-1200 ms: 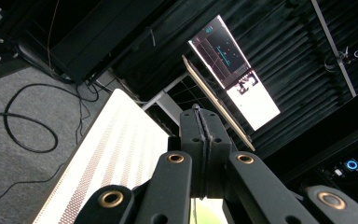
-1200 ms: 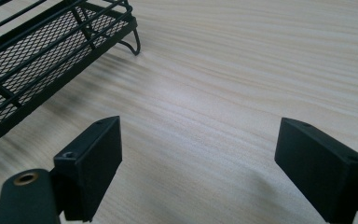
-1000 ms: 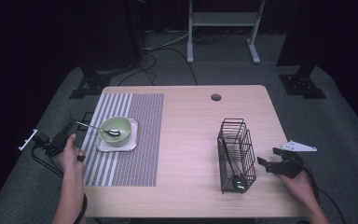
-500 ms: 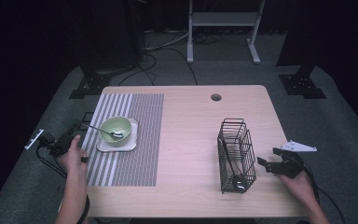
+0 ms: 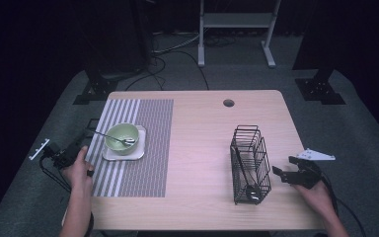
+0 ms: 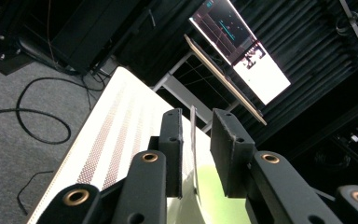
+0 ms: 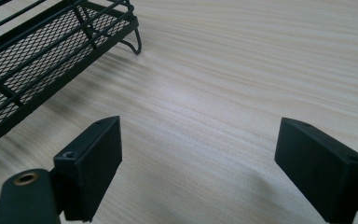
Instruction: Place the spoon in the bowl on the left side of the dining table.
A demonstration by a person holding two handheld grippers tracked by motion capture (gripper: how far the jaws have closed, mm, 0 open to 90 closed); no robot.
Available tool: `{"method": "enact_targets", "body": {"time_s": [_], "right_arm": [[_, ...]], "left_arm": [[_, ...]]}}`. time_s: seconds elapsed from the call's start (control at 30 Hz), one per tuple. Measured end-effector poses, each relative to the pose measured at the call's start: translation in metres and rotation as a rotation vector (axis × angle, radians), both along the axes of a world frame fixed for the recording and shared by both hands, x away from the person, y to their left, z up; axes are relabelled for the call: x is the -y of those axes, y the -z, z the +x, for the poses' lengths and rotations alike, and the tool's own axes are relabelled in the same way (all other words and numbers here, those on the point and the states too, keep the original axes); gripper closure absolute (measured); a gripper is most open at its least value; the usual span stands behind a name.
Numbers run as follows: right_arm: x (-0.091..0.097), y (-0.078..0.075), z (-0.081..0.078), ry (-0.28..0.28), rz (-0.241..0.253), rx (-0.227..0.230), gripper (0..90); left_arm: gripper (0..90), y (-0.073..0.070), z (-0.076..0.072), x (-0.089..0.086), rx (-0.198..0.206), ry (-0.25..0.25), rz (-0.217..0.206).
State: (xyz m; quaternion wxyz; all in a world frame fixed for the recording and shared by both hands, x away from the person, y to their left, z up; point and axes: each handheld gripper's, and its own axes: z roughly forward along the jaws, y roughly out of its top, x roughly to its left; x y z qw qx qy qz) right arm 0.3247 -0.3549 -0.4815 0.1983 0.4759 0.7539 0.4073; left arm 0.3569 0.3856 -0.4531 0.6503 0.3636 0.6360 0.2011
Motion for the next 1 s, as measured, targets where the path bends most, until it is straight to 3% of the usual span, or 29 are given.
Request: {"method": "enact_targets", "body": {"time_s": [0.3,0.5,0.93,1.0], "right_arm": [[0.0,-0.001,-0.001,0.002,0.001,0.002,13.6],[0.001,-0.001,-0.002,0.008,-0.001,0.005,13.6],[0.002,-0.002,-0.003,0.011,0.004,0.009,13.7],[0.002,-0.002,-0.003,0.011,0.004,0.01,13.6]], "left_arm": [[58.5,0.001,-0.008,0.007,-0.015,0.03,0.042],[47.8,0.0,-0.012,0.017,-0.032,0.056,0.098],[38.4,-0.005,-0.015,0.039,-0.055,0.115,0.196],[36.8,-0.005,-0.015,0.041,-0.056,0.115,0.193]]}}
